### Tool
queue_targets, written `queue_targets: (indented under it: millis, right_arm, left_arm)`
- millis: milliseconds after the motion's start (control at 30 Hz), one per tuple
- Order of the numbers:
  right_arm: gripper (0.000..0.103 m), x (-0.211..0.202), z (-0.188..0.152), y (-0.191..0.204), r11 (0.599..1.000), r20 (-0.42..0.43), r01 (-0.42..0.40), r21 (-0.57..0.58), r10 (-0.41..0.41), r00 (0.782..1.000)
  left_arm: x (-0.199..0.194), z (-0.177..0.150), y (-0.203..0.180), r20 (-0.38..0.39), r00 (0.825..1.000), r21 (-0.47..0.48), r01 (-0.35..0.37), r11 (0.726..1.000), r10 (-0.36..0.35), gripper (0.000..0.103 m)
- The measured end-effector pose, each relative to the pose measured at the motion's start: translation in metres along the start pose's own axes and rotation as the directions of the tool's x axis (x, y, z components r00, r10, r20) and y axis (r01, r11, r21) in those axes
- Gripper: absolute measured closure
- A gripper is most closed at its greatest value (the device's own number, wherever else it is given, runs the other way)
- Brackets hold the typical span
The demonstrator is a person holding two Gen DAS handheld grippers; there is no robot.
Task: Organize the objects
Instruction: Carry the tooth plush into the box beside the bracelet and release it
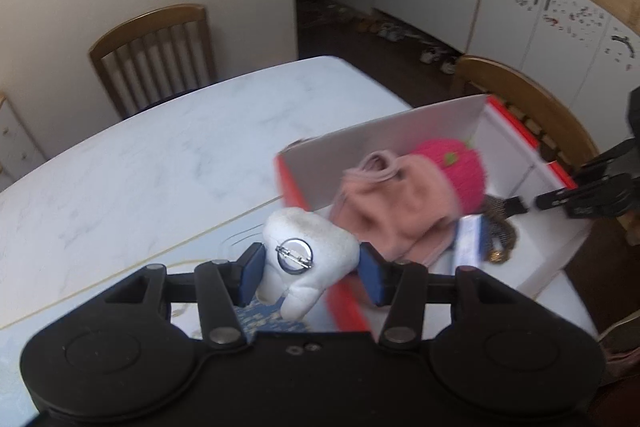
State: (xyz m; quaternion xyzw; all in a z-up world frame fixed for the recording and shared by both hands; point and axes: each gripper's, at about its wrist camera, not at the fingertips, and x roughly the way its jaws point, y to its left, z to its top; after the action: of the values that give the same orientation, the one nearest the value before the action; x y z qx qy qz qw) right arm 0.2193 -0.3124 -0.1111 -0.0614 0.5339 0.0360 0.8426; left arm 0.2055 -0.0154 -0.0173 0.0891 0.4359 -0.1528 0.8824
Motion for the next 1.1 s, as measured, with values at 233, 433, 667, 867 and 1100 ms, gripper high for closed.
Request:
queue_targets:
  millis: [233,433,667,867,1100]
  right_arm:
    - [0.093,-0.001,-0.001,-0.001,1.0,0.008,-0.007,-0.003,0.007,1.0]
    - [0.093,-0.001,-0.001,-0.002,1.0,0.009,-0.009,-0.002,0.009,1.0]
    - [0.093,-0.001,-0.002,-0.004,1.0,0.014,-0.022,-0.004,0.022,1.0]
    - [0.093,-0.001,-0.003,-0.005,1.0,0.014,-0.029,0.001,0.029,0.999]
    - [0.093,-0.001,-0.004,-0.007,0.999,0.016,-0.034,0.006,0.034,0.999]
  left_arm:
    - [0.018,0.014,-0.045,-0.014,0.996,0.065,0.093,0.994,-0.092,0.054]
    - [0.042,0.02,-0.088,-0.061,0.982,0.135,0.185,0.973,-0.178,0.054]
    - [0.072,0.024,-0.126,-0.142,0.958,0.211,0.277,0.938,-0.251,0.054]
    - [0.098,0.028,-0.145,-0.207,0.937,0.248,0.329,0.911,-0.282,0.054]
    - [0.126,0.029,-0.164,-0.278,0.912,0.277,0.377,0.884,-0.301,0.054]
